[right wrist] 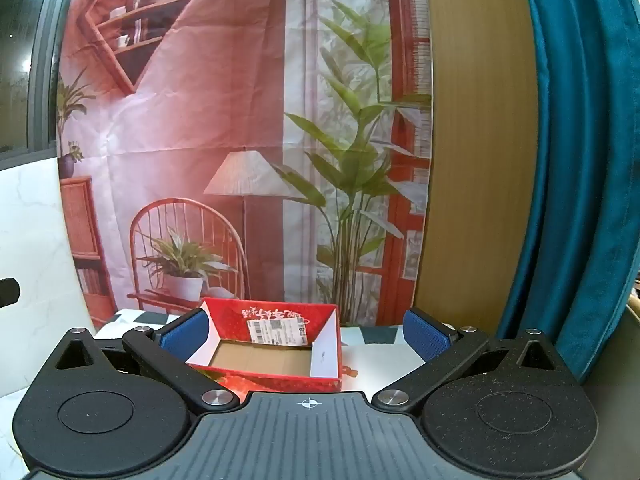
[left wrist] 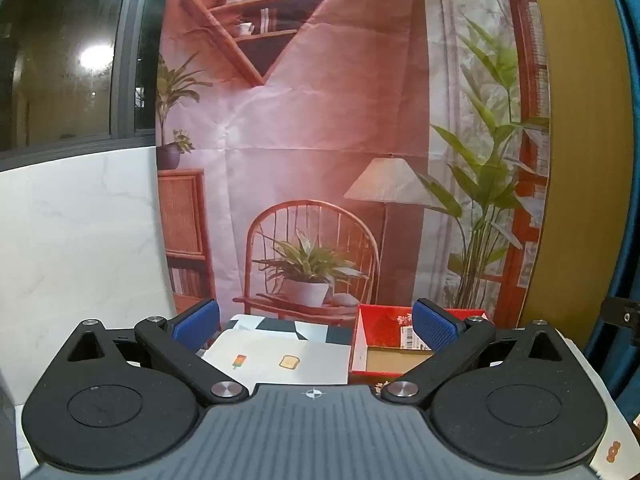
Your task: Organize soft objects
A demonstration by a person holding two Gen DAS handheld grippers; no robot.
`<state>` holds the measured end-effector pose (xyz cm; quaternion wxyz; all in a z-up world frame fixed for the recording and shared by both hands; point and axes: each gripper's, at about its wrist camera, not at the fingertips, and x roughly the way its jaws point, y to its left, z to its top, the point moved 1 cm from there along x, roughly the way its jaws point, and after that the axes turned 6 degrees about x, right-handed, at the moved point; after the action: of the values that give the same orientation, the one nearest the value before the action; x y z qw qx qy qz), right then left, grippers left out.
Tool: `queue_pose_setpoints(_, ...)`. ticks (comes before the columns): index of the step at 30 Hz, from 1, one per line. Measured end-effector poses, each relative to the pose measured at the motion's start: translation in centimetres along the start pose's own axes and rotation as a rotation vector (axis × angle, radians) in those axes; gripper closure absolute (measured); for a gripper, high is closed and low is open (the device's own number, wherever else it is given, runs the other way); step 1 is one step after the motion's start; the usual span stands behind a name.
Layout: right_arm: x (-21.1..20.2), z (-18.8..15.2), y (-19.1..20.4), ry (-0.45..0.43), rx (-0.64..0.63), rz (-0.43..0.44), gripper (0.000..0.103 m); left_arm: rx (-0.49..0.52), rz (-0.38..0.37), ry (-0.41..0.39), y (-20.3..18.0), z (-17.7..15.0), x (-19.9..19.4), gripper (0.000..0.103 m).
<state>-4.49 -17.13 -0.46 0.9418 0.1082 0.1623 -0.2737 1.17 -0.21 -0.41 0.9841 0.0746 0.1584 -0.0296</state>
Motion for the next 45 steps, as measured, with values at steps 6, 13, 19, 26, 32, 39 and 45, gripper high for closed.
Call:
queue_pose_setpoints(6, 0.00, -0.03, 0.06, -0.002, -0.008, 0.000, 0.000, 0.001, 0.030, -0.008, 0.19, 0.01, -0.08, 0.000)
queue_pose_setpoints(13, 0.24, -0.10, -0.06, -0.003, -0.010, 0.002, 0.000, 0.015, 0.032, -0.004, -0.14, 0.14, 0.25, 0.000)
queue_pose_setpoints(19, -0.32, -0.34, 0.24, -0.008, -0.011, 0.009, 0.000, 0.017, 0.035, -0.003, 0.20, -0.03, 0.04, 0.000)
queue_pose_setpoints(26, -0.04, -0.46, 0.18, -0.008, -0.004, 0.009, 0.000, 0.014, 0.037, -0.002, 0.12, -0.05, 0.01, 0.000)
queue_pose_setpoints(32, -0.06, -0.54, 0.33, -0.008, -0.004, 0.012, 0.000, 0.010, 0.038, -0.004, 0.14, -0.08, 0.04, 0.000)
queue_pose_setpoints(39, -0.10, -0.45, 0.27, -0.008, -0.004, 0.013, 0.000, 0.010, 0.038, -0.004, 0.12, -0.11, 0.06, 0.000)
queue_pose_setpoints(45, -0.10, -0.48, 0.25, -0.008, -0.004, 0.012, 0.000, 0.009, 0.039, -0.004, 0.09, -0.14, 0.07, 0.000)
